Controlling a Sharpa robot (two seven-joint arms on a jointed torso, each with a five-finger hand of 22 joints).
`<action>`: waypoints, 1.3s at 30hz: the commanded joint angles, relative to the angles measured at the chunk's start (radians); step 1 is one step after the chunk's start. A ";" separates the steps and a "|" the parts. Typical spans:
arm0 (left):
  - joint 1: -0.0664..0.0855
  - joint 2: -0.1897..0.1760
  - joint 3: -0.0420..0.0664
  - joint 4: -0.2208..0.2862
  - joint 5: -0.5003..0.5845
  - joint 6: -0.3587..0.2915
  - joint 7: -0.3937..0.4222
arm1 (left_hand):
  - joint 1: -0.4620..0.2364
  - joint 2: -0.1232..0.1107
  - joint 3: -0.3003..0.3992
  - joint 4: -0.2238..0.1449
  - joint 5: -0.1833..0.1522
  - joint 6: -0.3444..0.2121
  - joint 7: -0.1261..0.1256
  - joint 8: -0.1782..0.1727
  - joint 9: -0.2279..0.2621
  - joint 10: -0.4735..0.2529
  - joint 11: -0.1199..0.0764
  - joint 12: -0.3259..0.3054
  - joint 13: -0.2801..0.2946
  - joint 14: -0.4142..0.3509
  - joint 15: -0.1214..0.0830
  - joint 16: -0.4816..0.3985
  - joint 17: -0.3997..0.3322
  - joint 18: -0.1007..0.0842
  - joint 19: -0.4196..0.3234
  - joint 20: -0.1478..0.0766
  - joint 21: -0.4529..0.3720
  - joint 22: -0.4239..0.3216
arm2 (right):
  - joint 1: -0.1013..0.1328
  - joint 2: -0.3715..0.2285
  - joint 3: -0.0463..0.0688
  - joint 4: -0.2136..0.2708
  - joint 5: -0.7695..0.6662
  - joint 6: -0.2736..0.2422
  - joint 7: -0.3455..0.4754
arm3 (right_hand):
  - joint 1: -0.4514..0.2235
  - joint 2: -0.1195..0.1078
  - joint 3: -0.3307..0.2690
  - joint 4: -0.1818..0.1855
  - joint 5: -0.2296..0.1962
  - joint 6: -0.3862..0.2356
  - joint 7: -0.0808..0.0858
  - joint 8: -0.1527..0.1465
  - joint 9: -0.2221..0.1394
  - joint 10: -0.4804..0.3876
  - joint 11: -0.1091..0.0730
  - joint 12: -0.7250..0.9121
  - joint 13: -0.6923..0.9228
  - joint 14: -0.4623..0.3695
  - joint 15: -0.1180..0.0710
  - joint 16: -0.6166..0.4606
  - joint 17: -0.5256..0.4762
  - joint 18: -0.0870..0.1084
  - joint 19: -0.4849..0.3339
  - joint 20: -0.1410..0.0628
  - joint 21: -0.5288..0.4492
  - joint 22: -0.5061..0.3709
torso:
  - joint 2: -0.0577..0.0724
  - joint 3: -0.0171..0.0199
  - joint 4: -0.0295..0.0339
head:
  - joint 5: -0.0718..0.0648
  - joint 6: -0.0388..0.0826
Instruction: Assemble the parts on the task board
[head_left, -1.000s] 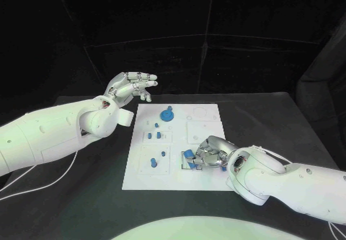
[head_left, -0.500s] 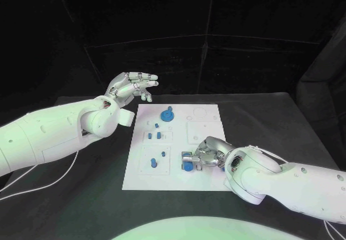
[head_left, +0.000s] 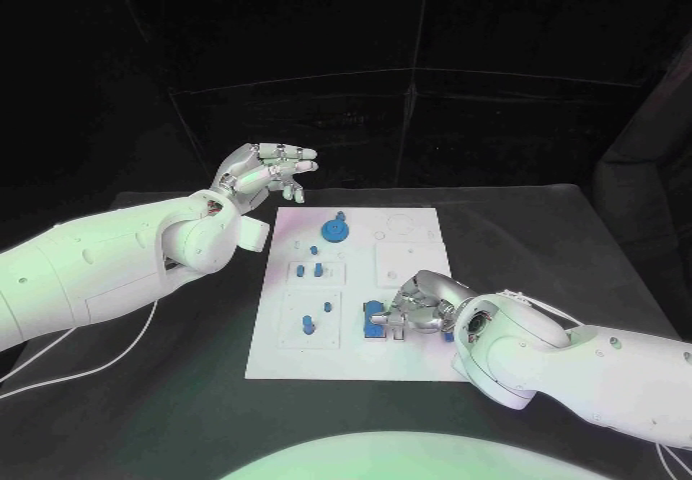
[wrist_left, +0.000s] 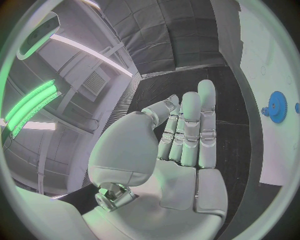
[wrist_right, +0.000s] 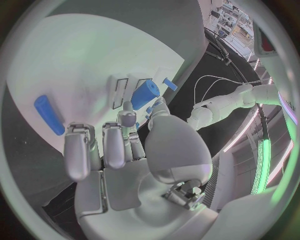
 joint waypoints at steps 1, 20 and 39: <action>0.002 -0.001 0.000 0.000 0.002 0.012 0.001 | 0.005 0.006 -0.001 -0.007 0.006 0.001 0.006 -0.003 -0.001 -0.007 -0.003 0.006 -0.001 -0.008 -0.001 -0.002 -0.001 0.007 -0.006 -0.003 -0.006 -0.001 | 0.001 -0.005 0.000 0.009 -0.020 0.027 0.028 | 0.051 0.001 0.003 -0.025 0.004 0.009 -0.009 0.016 0.009 0.016 -0.004 0.015 0.016 0.046 -0.001 -0.001 0.005 0.001 0.028 0.002 -0.001 0.134 | 0.001 0.0005 -0.0008 | 0.000 -0.001; 0.002 0.000 0.000 -0.002 0.002 0.013 -0.001 | 0.007 0.007 0.001 -0.009 0.006 0.001 0.006 -0.003 -0.001 -0.007 -0.003 0.006 -0.001 -0.008 -0.001 -0.002 -0.002 0.007 -0.006 -0.004 -0.006 -0.001 | 0.002 0.011 0.001 -0.018 -0.085 0.058 -0.008 | 0.156 0.036 0.018 -0.097 0.034 0.036 -0.029 0.083 0.047 0.059 -0.022 0.072 0.078 0.050 -0.016 0.008 0.022 -0.003 0.039 -0.012 0.009 0.152 | 0.001 0.0001 -0.0005 | -0.002 -0.006; 0.002 -0.005 0.000 0.001 0.002 0.018 -0.003 | 0.008 0.008 0.001 -0.010 0.006 0.001 0.006 -0.003 -0.001 -0.007 -0.003 0.007 -0.001 -0.008 -0.001 -0.002 -0.002 0.007 -0.006 -0.004 -0.006 -0.001 | 0.002 -0.018 0.001 -0.003 -0.084 0.106 0.010 | 0.204 0.038 0.018 -0.142 0.038 0.023 -0.032 0.103 0.058 0.061 -0.026 0.075 0.087 0.050 -0.020 0.008 0.025 -0.003 0.040 -0.016 0.010 0.154 | 0.000 0.0005 0.0000 | -0.002 -0.011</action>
